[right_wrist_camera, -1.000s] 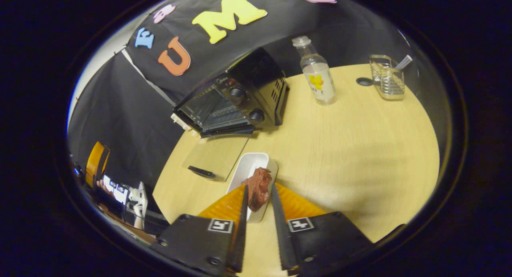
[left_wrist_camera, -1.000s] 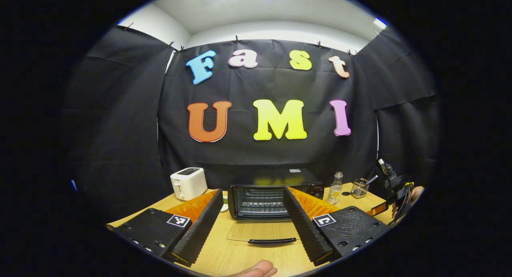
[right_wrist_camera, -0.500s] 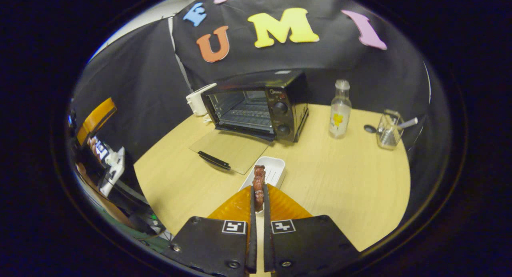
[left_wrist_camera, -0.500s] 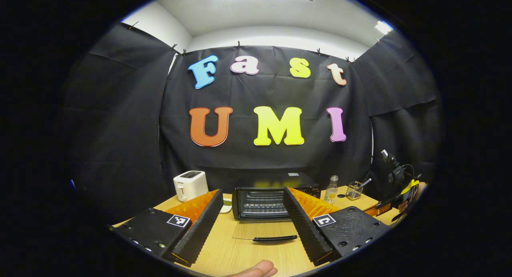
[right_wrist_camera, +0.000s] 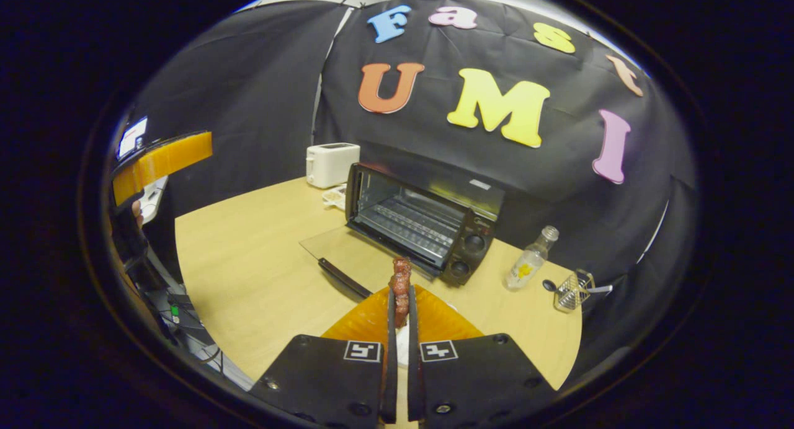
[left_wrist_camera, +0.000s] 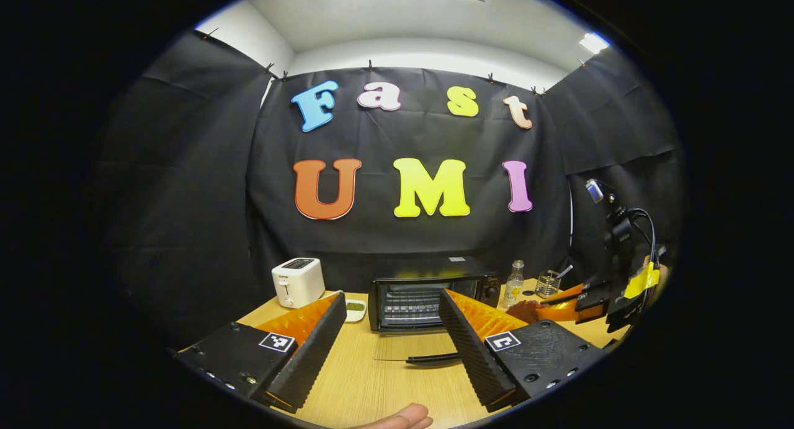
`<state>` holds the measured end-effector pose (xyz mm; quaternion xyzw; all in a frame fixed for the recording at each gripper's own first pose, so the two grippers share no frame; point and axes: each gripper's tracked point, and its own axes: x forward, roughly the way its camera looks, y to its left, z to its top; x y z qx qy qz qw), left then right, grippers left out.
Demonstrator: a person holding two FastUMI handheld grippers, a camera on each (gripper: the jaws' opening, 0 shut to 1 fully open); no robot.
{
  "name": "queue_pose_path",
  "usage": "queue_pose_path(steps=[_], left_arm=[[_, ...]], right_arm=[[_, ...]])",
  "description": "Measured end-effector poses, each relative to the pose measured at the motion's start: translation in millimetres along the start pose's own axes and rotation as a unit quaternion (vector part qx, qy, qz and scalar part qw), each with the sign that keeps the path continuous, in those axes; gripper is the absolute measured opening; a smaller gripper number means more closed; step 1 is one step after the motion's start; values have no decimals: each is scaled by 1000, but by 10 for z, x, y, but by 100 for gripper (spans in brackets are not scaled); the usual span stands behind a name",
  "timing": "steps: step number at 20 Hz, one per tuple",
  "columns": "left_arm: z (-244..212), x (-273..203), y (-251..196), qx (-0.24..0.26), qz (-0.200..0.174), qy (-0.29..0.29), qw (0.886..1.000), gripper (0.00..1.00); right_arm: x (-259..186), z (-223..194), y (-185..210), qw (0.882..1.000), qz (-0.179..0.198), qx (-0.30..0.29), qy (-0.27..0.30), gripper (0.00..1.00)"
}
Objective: Open the electric oven with the left hand, put the food in, and close the electric oven.
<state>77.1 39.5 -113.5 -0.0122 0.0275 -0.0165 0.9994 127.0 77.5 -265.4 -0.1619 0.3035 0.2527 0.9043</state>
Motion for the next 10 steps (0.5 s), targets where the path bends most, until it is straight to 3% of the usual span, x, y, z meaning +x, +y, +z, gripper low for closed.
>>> queue_pose_path(steps=[6,10], left_arm=[[-118,33,227,-4,5,7,1000,96],[-276,85,383,-12,20,21,1000,96]], right_arm=[[569,453,312,997,-5,45,-60,10],[1068,662,346,989,0,123,-85,10]])
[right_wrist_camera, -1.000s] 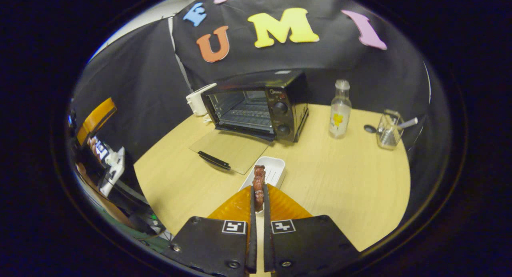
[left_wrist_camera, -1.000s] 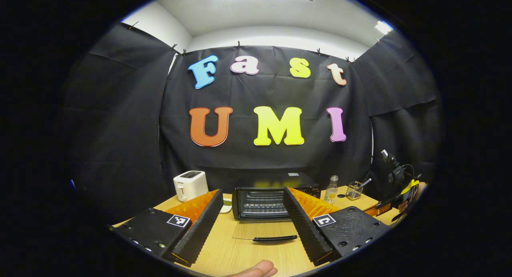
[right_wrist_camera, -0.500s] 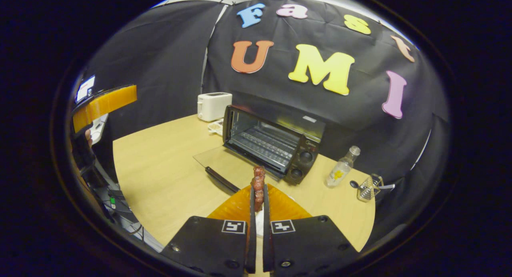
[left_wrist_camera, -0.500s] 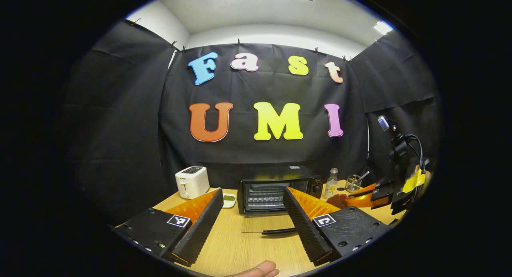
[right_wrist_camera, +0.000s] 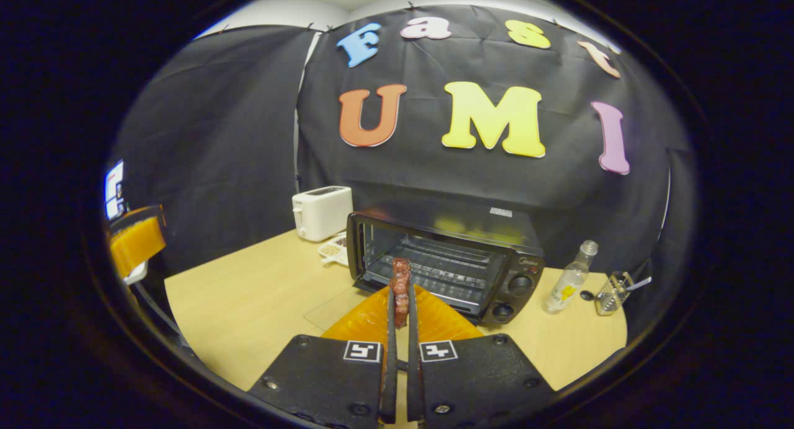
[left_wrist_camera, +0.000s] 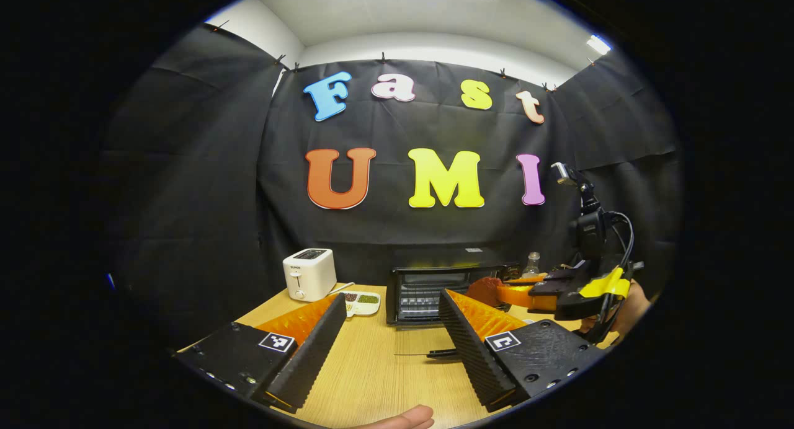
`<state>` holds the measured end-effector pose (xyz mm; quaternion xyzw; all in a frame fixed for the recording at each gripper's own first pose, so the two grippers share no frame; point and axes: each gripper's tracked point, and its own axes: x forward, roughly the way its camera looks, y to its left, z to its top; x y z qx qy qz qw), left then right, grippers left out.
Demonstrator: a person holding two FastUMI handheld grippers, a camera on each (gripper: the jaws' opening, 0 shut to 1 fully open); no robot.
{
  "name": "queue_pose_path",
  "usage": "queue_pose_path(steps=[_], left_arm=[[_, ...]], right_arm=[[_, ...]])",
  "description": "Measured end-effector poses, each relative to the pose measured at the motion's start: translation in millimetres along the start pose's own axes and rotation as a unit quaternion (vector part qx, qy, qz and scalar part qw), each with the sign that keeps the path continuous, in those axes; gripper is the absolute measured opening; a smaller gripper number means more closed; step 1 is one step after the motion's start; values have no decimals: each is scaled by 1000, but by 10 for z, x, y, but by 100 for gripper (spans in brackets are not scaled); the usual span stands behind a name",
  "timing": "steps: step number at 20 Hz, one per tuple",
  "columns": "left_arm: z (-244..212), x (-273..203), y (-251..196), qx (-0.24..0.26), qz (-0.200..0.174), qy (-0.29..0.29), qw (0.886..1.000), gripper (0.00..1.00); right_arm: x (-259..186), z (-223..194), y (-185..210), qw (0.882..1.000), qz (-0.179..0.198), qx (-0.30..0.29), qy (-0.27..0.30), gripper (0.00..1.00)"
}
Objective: Open the electric oven with the left hand, put the food in, and close the electric oven.
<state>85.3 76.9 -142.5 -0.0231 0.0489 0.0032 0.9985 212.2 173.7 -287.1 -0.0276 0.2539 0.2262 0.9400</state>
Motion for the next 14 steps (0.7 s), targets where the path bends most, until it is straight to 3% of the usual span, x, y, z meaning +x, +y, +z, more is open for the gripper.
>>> queue_pose_path(steps=[4,8,12,13,14], left_arm=[[-37,61,104,-12,7,8,1000,96],[-54,68,217,-2,14,9,1000,96],[-126,69,302,-2,19,19,1000,96],[-141,76,351,-2,23,19,1000,85],[-165,85,386,-3,27,20,999,96]], right_arm=[[559,-14,-30,990,22,139,8,10],[1048,6,-247,952,27,306,10,10],[1582,67,-486,915,16,402,-5,10],[1661,86,-517,907,15,422,-11,10],[1763,89,-556,899,15,438,-15,9]])
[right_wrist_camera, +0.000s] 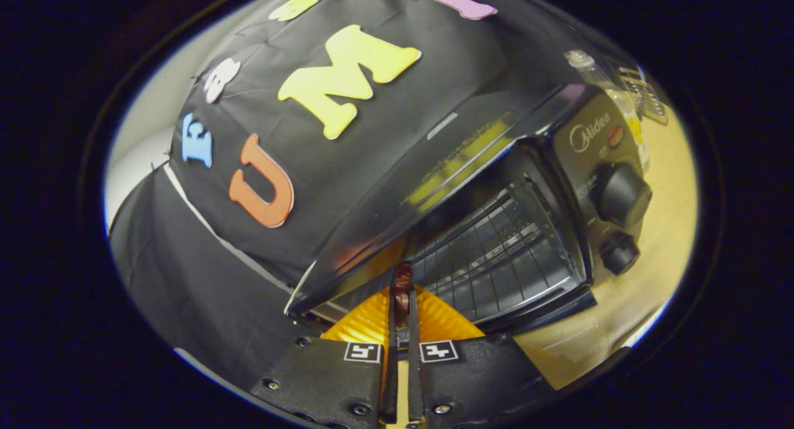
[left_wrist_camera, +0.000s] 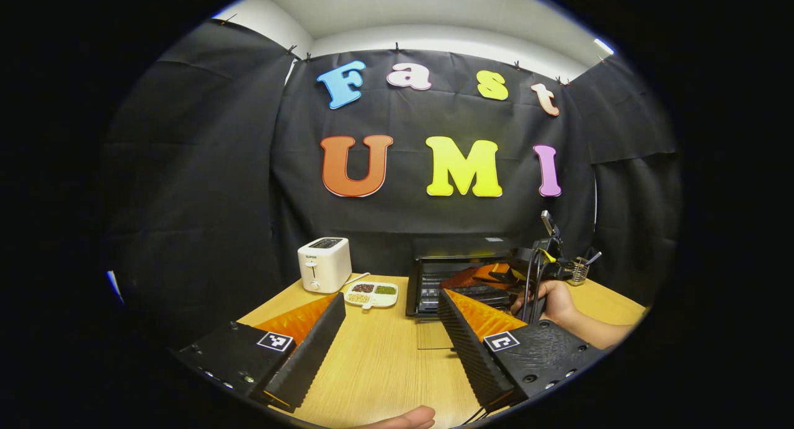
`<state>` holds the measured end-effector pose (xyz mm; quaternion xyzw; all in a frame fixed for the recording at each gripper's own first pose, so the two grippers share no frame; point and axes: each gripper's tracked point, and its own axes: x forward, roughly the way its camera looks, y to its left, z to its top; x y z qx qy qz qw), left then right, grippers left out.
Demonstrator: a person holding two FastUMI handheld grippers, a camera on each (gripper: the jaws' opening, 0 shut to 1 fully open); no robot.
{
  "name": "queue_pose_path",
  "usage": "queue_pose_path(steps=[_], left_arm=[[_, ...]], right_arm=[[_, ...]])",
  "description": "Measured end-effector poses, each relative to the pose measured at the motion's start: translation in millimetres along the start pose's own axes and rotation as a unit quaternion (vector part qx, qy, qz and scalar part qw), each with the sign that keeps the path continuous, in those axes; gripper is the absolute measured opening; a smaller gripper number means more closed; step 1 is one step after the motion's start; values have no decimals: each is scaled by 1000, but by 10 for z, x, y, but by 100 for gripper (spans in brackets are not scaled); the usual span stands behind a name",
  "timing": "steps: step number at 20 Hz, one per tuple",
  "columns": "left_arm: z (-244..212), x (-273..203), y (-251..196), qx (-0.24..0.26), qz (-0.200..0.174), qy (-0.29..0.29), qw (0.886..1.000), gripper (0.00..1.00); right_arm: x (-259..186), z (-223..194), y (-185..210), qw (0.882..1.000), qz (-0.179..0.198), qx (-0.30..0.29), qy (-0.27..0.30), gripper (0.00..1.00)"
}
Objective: Open the electric oven with the left hand, put the food in, and close the electric oven.
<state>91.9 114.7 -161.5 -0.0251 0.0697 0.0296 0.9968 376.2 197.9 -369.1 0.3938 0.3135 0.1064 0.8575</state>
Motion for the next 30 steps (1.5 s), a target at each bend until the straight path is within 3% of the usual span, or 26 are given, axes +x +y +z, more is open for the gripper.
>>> queue_pose_path(steps=[3,8,12,13,14,16,17,18,19,20,21,23,24,25,30], left_arm=[[-62,20,44,-5,5,10,1000,96],[-124,15,59,-4,6,20,1000,96],[-156,22,52,7,7,24,1000,96],[-169,18,43,9,6,26,1000,85],[-184,17,29,10,5,29,1000,96],[-201,-3,-24,11,0,33,999,96],[-215,26,-43,11,-4,37,999,96],[-219,39,-72,11,-6,39,999,85],[-235,35,-106,10,-9,43,999,96],[-257,40,-138,11,-12,46,999,85],[-278,36,-191,11,-17,49,999,96],[-333,51,-291,11,-26,60,998,96],[-374,70,-342,10,-31,64,997,85],[-401,80,-398,10,-36,69,997,96],[-708,229,-742,5,-62,104,993,96]], right_arm=[[205,45,-130,999,-17,35,-8,10],[313,13,-310,998,-47,29,-16,10],[189,-22,-511,991,-120,-63,-17,20],[137,29,-539,987,-131,-94,-26,14],[76,52,-531,984,-129,-122,-35,31],[-158,75,-428,977,-120,-168,-53,56],[-295,108,-387,973,-120,-186,-60,63],[-453,108,-371,971,-120,-198,-64,76],[-614,131,-318,970,-112,-204,-67,77],[-747,174,-266,970,-104,-206,-73,79],[-917,230,-236,969,-99,-210,-80,82],[-1237,411,-195,963,-98,-230,-104,96],[-1384,513,-159,959,-97,-241,-116,100],[-1539,592,-95,956,-92,-250,-125,100],[-2326,927,201,936,-75,-302,-165,100]])
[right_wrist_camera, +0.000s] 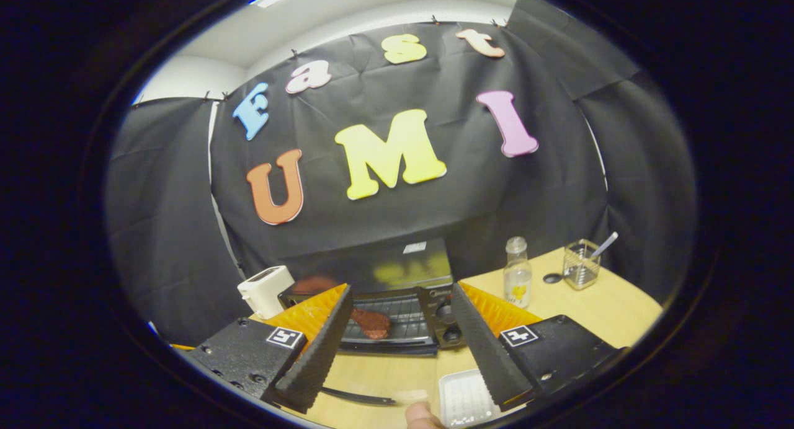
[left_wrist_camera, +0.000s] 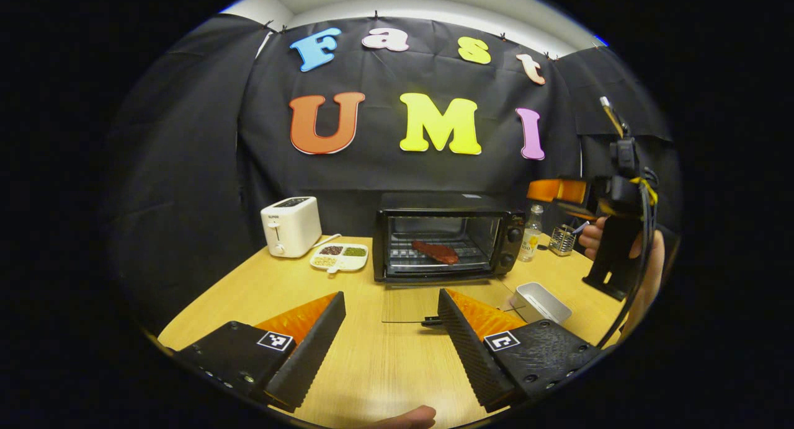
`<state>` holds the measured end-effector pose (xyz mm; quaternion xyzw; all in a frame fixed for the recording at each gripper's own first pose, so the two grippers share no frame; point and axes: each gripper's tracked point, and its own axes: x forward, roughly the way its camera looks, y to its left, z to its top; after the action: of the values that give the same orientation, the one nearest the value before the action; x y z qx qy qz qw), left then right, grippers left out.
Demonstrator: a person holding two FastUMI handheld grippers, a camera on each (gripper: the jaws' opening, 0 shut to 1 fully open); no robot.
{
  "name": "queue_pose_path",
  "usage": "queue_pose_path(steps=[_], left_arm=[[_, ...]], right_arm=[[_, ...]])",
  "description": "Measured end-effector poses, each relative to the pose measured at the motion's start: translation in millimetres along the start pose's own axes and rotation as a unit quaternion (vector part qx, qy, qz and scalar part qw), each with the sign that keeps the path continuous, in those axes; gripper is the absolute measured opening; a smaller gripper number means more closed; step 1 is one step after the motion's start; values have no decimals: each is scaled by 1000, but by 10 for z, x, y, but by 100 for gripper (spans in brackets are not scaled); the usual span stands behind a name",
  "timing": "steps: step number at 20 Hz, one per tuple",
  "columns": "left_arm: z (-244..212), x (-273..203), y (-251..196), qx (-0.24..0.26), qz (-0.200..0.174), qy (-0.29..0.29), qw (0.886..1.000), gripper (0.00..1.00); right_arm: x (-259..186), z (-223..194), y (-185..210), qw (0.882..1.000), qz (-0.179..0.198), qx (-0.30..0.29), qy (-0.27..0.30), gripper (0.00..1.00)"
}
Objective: Open the electric oven with the left hand, put the food in, and close the electric oven.
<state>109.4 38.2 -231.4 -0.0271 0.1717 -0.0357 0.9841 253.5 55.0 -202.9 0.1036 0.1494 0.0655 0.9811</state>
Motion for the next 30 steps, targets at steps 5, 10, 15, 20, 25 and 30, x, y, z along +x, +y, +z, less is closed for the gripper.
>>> queue_pose_path(steps=[5,10,15,20,25,30], left_arm=[[-409,312,-343,14,-18,47,999,96],[-830,581,-744,15,-45,100,994,96],[-1146,851,-967,20,-55,142,988,96],[-1269,1064,-903,52,-32,163,985,97],[-1267,1130,-910,43,-23,170,984,96],[-1183,1131,-899,40,-18,161,986,96]], right_arm=[[-605,661,-223,997,-25,-37,-69,95],[-1016,1037,-507,990,-56,-79,-105,100],[-1217,1063,-730,988,-54,-83,-121,96],[-1341,1069,-988,987,-70,-83,-118,100],[-1568,1095,-1050,985,-76,-96,-124,100],[-1817,1208,-1030,983,-71,-90,-145,100]])
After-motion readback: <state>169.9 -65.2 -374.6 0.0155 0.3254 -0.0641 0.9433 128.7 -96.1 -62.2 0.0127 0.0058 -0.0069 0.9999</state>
